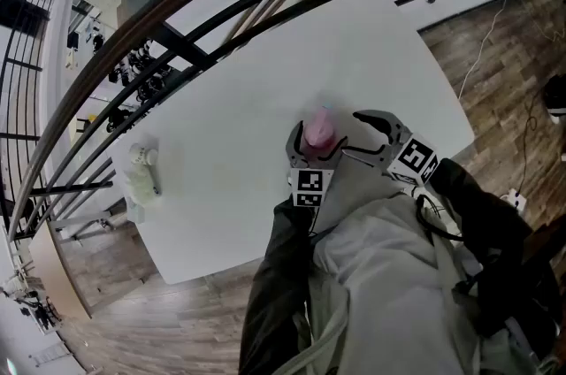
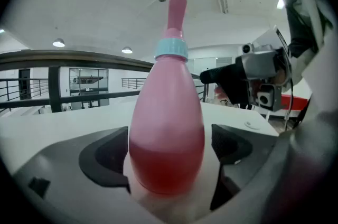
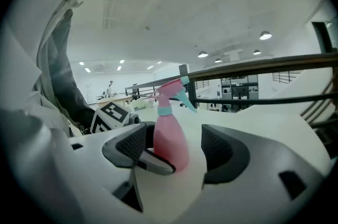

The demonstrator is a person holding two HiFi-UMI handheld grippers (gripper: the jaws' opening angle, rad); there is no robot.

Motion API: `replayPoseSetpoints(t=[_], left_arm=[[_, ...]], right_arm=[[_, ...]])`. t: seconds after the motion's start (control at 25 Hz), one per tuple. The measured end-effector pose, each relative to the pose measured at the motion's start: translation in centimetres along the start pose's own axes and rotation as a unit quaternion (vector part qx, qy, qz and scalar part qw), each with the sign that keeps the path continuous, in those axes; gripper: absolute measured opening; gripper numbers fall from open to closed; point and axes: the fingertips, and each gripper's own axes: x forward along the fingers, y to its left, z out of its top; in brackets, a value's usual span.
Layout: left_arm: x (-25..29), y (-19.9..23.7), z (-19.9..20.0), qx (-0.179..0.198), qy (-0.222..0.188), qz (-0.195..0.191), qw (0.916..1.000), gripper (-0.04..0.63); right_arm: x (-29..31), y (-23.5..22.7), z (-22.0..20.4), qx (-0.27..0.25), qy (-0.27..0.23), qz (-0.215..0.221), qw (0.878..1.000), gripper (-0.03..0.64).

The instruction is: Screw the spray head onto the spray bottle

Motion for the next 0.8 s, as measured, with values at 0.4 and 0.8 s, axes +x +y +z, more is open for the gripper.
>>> replayPoseSetpoints(t=[0.4,0.8], left_arm=[[1.2,0.4,-0.1,-0.019,0.017,-0.011,0.9996,0.446],[1.1,0.3,-0.1,-0.011,0.019,-0.024,0.9995,0.442]], right_arm=[[3.9,-2.0,6.6,0.078,-0.013,0.173,0.982,0.322],[1.8,1.9,4.4,0.004,0.060,0.250,0.966,0.319]])
